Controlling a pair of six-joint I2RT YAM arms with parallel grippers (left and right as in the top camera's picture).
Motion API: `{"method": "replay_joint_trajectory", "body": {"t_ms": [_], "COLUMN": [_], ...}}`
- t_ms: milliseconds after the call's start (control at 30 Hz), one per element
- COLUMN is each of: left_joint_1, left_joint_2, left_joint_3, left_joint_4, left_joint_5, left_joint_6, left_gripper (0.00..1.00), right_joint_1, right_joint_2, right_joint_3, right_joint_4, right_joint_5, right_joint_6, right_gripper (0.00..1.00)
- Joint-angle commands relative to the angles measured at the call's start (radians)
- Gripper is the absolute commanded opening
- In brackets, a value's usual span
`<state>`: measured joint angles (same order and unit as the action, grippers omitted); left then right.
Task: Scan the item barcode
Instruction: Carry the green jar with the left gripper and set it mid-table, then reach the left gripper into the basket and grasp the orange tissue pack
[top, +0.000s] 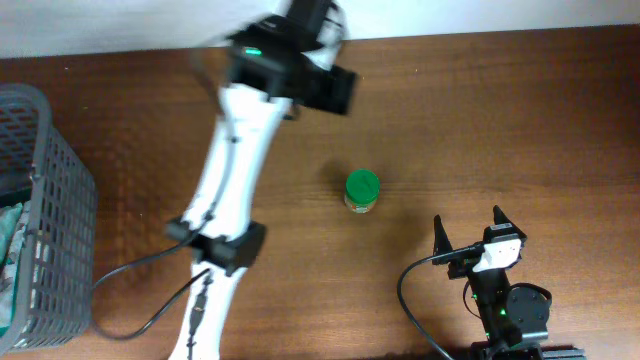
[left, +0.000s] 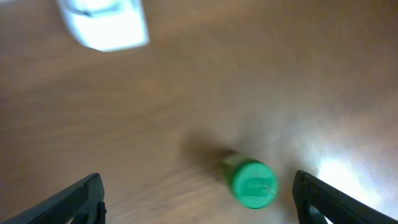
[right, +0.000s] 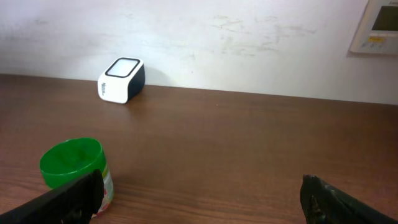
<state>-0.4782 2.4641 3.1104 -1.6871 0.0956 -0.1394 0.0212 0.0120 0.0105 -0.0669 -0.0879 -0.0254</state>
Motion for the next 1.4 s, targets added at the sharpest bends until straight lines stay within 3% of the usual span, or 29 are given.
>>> {"method": "replay_joint_trajectory", "body": {"t_ms": [0,100,200,367,433,533,600,667,833,1067,1200,1267,1367], "left_joint_1": [0.178,0.379,0.655,1.075,1.196,1.319,1.372,1.413,1.377,1.367,1.362,1.362,1.362], "left_joint_2": [-0.243,-0.380,-0.512,-0.548,-0.548,-0.548,-0.548,-0.548,-0.561,-0.561,-0.561,-0.561,-0.559], "left_joint_3": [0.021,-0.050,-0.273,-0.513,-0.587,-0.707,-0.811,-1.034,-1.276,-1.574,-1.620,-1.625,-1.645], "left_joint_4": [-0.001,-0.001,-0.001,-0.001,-0.001,0.024,0.079,0.164,0.327,0.579,0.719,0.801,0.892], "left_joint_5": [-0.098,-0.101,-0.124,-0.123,-0.181,-0.230,-0.261,-0.409,-0.539,-0.643,-0.642,-0.631,-0.523], "left_joint_6": [-0.013,-0.067,-0.151,-0.232,-0.235,-0.235,-0.234,-0.242,-0.261,-0.261,-0.243,-0.198,-0.038], "left_gripper": [0.91,0.89,0.90,0.88,0.84,0.66,0.52,0.35,0.34,0.38,0.54,0.64,0.66], "right_joint_1": [0.006,0.006,0.006,0.006,0.006,0.006,0.006,0.006,0.006,0.006,0.006,0.006,0.006], "right_joint_2": [-0.006,-0.006,-0.006,-0.006,-0.006,-0.006,-0.006,-0.006,-0.006,-0.006,-0.006,-0.006,-0.006], "right_joint_3": [-0.005,-0.005,-0.005,-0.005,-0.005,-0.005,-0.005,-0.005,-0.005,-0.005,-0.005,-0.005,-0.005], "right_joint_4": [-0.005,-0.005,-0.005,-0.005,-0.005,-0.005,-0.005,-0.005,-0.005,-0.005,-0.005,-0.005,-0.005], "right_joint_5": [-0.006,-0.006,-0.006,-0.006,-0.006,-0.006,-0.006,-0.006,-0.006,-0.006,-0.006,-0.006,-0.006], "right_joint_6": [0.007,0.008,0.008,0.008,0.007,0.007,0.008,0.008,0.008,0.007,0.007,0.008,0.008], "right_gripper": [0.98,0.98,0.98,0.98,0.98,0.99,0.98,0.98,0.98,0.98,0.98,0.98,0.98]}}
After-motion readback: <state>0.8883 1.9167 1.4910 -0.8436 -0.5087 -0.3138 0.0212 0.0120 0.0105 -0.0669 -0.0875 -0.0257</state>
